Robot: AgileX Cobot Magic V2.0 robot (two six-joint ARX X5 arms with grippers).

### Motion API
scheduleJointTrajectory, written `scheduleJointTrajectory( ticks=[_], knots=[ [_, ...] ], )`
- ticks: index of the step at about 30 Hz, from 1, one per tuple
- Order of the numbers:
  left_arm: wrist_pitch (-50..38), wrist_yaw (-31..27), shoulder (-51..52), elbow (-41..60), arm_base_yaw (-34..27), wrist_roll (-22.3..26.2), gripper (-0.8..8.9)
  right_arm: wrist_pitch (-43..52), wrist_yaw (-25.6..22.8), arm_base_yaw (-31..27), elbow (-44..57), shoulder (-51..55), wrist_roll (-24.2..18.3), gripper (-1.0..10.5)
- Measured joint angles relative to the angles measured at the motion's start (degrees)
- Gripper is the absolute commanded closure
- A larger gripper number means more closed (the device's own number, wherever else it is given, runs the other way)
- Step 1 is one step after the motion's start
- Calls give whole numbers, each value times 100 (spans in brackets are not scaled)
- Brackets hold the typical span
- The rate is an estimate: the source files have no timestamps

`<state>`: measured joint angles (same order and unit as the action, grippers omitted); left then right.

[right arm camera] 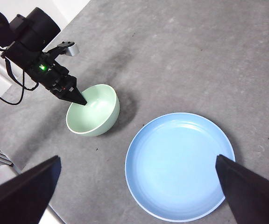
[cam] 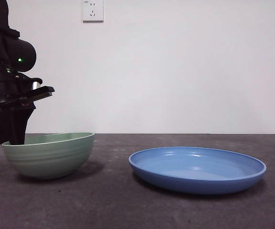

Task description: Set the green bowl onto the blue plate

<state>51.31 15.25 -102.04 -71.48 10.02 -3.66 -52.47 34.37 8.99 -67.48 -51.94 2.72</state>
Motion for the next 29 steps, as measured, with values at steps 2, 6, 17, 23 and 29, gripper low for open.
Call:
scheduleJointTrajectory(
  ticks=[2,6,17,23,29],
  knots=[
    [31,-13,0,-42,24,-125,798,0,0,0,0,0,0,267],
    [79,-28,-2,-313,247,-481,797,-2,0,0,0,0,0,267],
    [35,-39,-83,-1602,1941,-1021,797,-66,0,0,0,0,0,267],
    [374,-262,-769,-2549,2726,-1099,797,-66,2,0,0,0,0,267],
    [767,-343,-2004,-3611,3165,-1082,797,-66,2,0,2,0,0,267]
  ],
)
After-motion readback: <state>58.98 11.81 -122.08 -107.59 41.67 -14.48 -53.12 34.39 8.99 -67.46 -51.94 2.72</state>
